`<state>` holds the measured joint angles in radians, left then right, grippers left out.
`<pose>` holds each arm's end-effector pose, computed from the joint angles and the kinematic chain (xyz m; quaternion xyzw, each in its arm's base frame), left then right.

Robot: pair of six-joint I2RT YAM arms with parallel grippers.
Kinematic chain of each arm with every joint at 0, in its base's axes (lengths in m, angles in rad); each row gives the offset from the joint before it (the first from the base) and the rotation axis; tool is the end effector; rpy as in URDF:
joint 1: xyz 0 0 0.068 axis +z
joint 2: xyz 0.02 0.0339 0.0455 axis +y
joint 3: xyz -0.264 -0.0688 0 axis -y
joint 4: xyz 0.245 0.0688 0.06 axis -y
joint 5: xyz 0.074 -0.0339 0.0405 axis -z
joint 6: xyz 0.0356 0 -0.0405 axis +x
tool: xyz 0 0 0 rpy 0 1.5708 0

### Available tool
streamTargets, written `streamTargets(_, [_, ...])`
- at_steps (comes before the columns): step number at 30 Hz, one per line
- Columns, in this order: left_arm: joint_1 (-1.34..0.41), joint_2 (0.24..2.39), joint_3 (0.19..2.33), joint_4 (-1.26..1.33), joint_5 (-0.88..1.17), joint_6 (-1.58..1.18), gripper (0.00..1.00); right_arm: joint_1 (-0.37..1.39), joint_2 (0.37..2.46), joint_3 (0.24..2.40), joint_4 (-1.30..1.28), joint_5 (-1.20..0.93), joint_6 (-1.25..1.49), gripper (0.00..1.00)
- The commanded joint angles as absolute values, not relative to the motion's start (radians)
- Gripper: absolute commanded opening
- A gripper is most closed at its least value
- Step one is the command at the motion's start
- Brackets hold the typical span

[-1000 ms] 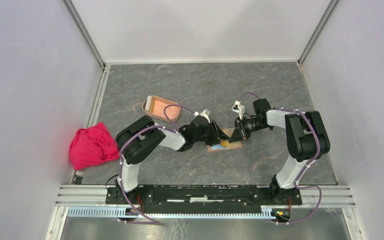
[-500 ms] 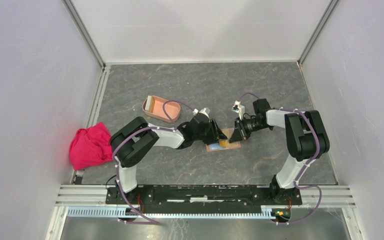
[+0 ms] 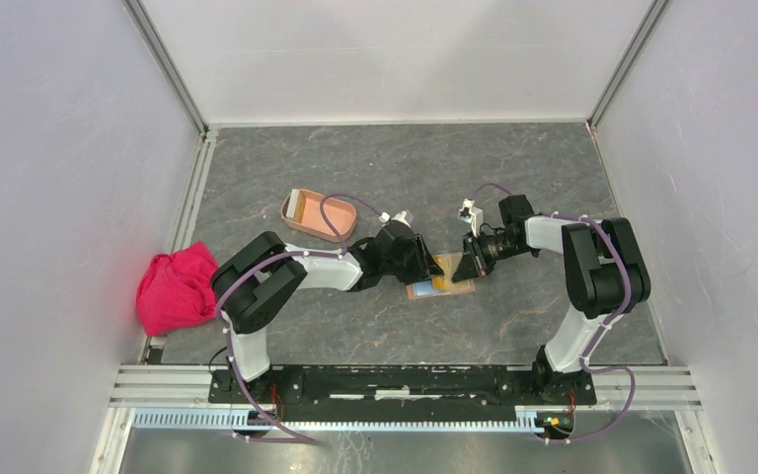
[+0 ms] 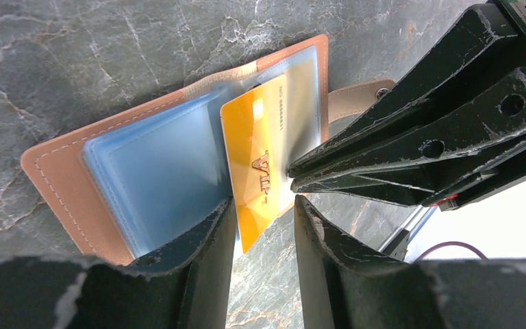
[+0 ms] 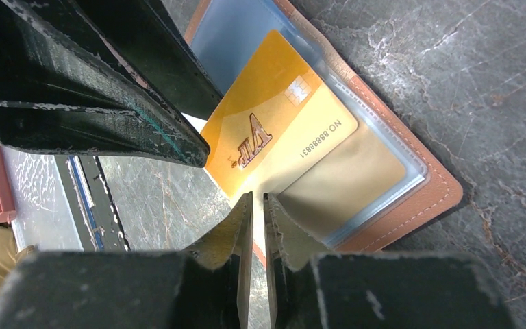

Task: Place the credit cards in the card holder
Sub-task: Insert the credit card into the card holder.

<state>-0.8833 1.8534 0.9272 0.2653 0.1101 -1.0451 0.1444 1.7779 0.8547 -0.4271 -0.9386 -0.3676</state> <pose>0.2350 -0.2924 0.1401 -0.0484 0.8959 -0.3887 0.2095 0.2836 0.0703 0.1199 -0.2726 0.8450 0.4358 0.1476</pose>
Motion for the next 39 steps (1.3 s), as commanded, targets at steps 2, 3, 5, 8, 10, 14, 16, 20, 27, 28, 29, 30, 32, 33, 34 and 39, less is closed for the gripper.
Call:
streamTargets(2, [-0.885, 1.868, 0.976, 0.247, 0.114, -0.989, 0.43, 0.158, 1.779, 0.875, -0.431, -0.899, -0.416, 0.19])
streamTargets(3, [-0.885, 1.869, 0.979, 0.247, 0.116, -0.989, 0.42, 0.158, 1.772, 0.878, -0.438, -0.92, -0.43, 0.2])
streamTargets(5, [-0.885, 1.871, 0.984, 0.247, 0.118, -0.989, 0.42, 0.157, 1.751, 0.888, -0.457, -0.963, -0.46, 0.23])
streamTargets(8, [-0.885, 1.875, 0.986, 0.247, 0.12, -0.989, 0.42, 0.151, 1.706, 0.896, -0.472, -0.97, -0.491, 0.26])
streamTargets(10, [-0.885, 1.877, 0.987, 0.247, 0.121, -0.989, 0.41, 0.143, 1.678, 0.895, -0.462, -0.922, -0.486, 0.26])
streamTargets(14, [-0.885, 1.881, 0.991, 0.247, 0.123, -0.989, 0.39, 0.117, 1.64, 0.894, -0.451, -0.779, -0.486, 0.2])
streamTargets(16, [-0.885, 1.883, 0.993, 0.244, 0.123, -0.989, 0.38, 0.11, 1.612, 0.888, -0.438, -0.696, -0.491, 0.17])
streamTargets(20, [-0.885, 1.886, 0.997, 0.232, 0.118, -0.984, 0.36, 0.111, 1.59, 0.88, -0.432, -0.563, -0.503, 0.12])
streamTargets(27, [-0.885, 1.912, 1.019, 0.228, 0.134, -0.982, 0.28, 0.12, 1.635, 0.891, -0.466, -0.562, -0.518, 0.06])
streamTargets(28, [-0.886, 1.915, 1.021, 0.228, 0.136, -0.982, 0.27, 0.127, 1.644, 0.894, -0.471, -0.567, -0.52, 0.06])
streamTargets(29, [-0.887, 1.921, 1.024, 0.229, 0.139, -0.983, 0.26, 0.131, 1.654, 0.897, -0.477, -0.571, -0.522, 0.05])
streamTargets(30, [-0.887, 1.924, 1.026, 0.23, 0.139, -0.983, 0.26, 0.14, 1.662, 0.9, -0.481, -0.578, -0.523, 0.05])
streamTargets(32, [-0.888, 1.931, 1.028, 0.234, 0.142, -0.986, 0.24, 0.154, 1.674, 0.902, -0.486, -0.588, -0.526, 0.04])
streamTargets(33, [-0.89, 1.934, 1.029, 0.237, 0.142, -0.987, 0.23, 0.161, 1.68, 0.902, -0.488, -0.59, -0.526, 0.04])
streamTargets(34, [-0.89, 1.939, 1.03, 0.24, 0.146, -0.989, 0.22, 0.167, 1.684, 0.903, -0.49, -0.591, -0.526, 0.04])
streamTargets(39, [-0.895, 1.963, 1.043, 0.258, 0.16, -0.996, 0.17, 0.182, 1.692, 0.907, -0.493, -0.594, -0.527, 0.04])
